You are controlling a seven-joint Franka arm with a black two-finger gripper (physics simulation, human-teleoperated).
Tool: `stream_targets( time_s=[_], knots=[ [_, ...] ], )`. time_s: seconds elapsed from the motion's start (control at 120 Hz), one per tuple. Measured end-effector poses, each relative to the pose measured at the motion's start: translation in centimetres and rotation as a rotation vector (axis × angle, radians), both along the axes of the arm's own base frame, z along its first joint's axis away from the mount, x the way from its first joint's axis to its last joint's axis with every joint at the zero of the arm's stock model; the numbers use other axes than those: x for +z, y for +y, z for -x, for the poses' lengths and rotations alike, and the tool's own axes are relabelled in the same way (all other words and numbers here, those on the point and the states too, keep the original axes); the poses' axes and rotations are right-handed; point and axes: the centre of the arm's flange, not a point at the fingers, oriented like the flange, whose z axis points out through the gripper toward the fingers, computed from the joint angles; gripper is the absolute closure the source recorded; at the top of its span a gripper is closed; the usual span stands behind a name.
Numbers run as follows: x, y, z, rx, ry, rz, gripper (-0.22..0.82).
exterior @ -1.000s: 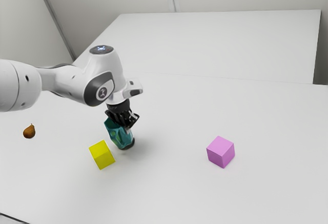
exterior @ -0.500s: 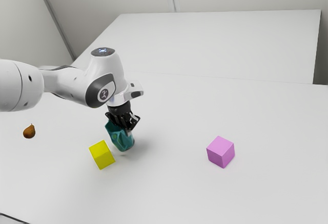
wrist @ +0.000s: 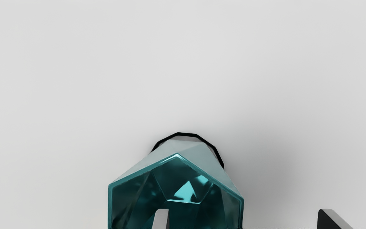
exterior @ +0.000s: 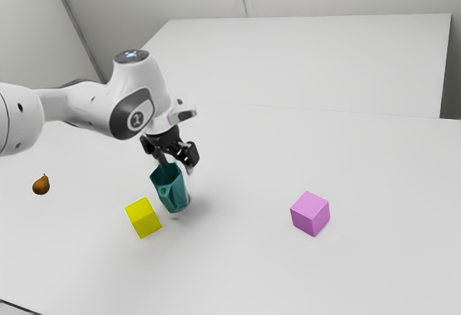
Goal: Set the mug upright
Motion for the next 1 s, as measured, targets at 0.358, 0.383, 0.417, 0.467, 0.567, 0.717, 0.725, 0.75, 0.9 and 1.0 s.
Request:
stream_targets(
  time_s=[0.358, 0.383, 0.417, 0.467, 0.567, 0.717, 0.725, 0.75, 0.9, 1.0],
  knots=[
    [8.6, -1.0, -1.7, -0.008, -0.038, 0.0, 0.04],
    [9.2, -1.0, -1.9, -0.006, -0.036, 0.0, 0.04],
    [10.1, -0.9, -2.1, -0.004, -0.034, -0.001, 0.03],
    [11.2, -0.9, -2.3, -0.001, -0.029, -0.003, 0.03],
    [12.8, -1.2, -2.7, -0.001, -0.011, -0.007, 0.03],
    [16.2, -1.6, -3.6, -0.001, -0.012, -0.009, 0.03],
    [16.4, -1.6, -3.6, 0.0, -0.012, -0.009, 0.03],
    [16.9, -1.6, -3.7, 0.0, -0.012, -0.01, 0.02],
    [19.9, -1.7, -3.9, 0.006, -0.007, -0.011, 0.02],
    [21.5, -1.7, -3.8, 0.009, 0.006, -0.015, 0.02]
  ],
)
